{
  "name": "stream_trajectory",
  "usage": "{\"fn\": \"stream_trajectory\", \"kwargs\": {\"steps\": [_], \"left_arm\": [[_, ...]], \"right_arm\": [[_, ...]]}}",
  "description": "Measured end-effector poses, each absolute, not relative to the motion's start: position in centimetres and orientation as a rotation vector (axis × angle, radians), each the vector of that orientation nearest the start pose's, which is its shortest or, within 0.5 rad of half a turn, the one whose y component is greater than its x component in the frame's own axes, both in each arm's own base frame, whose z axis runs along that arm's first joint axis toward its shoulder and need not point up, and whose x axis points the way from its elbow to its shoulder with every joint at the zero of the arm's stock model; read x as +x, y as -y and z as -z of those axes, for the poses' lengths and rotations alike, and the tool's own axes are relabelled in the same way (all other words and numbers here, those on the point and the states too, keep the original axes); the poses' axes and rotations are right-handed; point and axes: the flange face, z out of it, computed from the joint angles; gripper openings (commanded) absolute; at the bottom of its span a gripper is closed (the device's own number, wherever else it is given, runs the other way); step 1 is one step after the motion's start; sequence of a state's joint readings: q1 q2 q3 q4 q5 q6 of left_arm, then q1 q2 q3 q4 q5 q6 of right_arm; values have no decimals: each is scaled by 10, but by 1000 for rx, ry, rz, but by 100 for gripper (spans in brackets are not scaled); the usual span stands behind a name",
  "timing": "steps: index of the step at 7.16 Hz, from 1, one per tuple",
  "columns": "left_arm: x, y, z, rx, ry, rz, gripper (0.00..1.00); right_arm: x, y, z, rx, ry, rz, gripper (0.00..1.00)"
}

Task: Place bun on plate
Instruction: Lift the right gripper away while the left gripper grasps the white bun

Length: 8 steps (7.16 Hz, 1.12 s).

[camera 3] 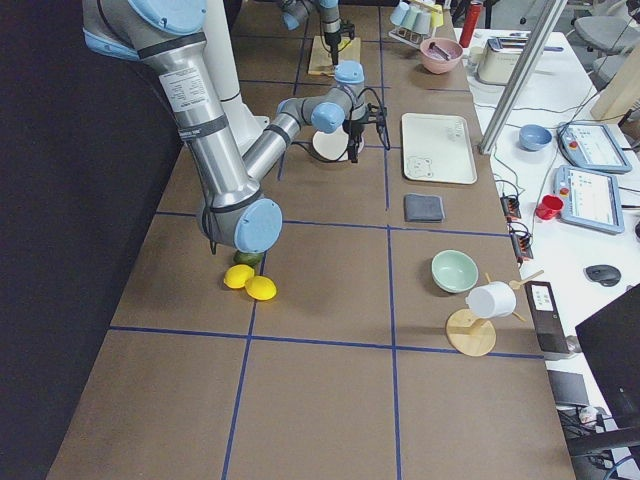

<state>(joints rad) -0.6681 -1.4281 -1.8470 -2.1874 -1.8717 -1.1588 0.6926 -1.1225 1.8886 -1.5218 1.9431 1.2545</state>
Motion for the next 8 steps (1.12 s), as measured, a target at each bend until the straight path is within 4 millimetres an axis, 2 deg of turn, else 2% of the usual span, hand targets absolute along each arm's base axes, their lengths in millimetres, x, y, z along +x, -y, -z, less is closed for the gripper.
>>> {"fn": "stream_trajectory", "kwargs": {"steps": [2, 4, 6, 8], "left_arm": [[302, 371, -531, 141, -789, 126, 44], [299, 371, -526, 148, -795, 126, 36], [293, 371, -520, 157, -802, 130, 31], [289, 371, -506, 169, -822, 129, 30]], "right_arm": [[-401, 461, -266, 83, 873, -203, 99], [-400, 461, -266, 85, 873, -204, 99], [-399, 461, -265, 88, 874, -205, 99], [-391, 461, -267, 94, 876, -202, 99]]}}
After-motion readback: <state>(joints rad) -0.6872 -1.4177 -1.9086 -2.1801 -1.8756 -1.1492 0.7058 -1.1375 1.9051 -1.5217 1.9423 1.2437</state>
